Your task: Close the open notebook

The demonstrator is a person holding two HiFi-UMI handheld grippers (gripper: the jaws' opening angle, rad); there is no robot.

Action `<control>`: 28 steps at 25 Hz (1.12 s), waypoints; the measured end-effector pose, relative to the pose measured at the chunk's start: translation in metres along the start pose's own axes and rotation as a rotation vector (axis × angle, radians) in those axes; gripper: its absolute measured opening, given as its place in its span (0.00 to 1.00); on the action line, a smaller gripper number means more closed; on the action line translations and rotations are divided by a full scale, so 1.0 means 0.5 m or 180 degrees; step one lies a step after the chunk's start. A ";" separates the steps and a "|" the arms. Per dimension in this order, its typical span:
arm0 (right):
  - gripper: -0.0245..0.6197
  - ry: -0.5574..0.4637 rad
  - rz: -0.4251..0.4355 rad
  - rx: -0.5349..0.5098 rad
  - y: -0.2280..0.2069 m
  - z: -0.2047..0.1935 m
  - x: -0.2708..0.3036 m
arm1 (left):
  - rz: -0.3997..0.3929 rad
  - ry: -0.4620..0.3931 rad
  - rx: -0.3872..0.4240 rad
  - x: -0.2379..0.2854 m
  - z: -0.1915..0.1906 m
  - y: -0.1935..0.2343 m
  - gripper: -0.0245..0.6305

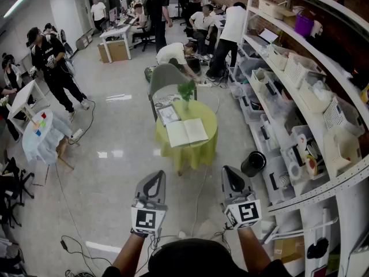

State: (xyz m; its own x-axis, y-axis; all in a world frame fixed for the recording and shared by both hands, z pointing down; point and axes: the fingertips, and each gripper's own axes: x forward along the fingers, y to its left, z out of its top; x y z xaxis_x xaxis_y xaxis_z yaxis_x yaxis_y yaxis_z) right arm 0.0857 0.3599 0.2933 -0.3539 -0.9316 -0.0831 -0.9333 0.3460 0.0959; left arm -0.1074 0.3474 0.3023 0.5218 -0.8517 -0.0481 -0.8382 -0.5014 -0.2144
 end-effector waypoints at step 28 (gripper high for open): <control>0.04 0.0062 -0.0052 0.0108 0.037 -0.004 -0.018 | -0.0068 0.0012 0.0023 -0.040 -0.002 0.006 0.07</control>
State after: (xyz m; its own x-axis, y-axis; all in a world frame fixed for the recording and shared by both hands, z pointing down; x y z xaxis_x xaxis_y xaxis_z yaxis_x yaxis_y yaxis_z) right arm 0.0716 0.3747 0.2979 -0.3375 -0.9391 -0.0651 -0.9406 0.3339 0.0609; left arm -0.1207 0.3627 0.3038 0.5390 -0.8414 -0.0396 -0.8257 -0.5185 -0.2223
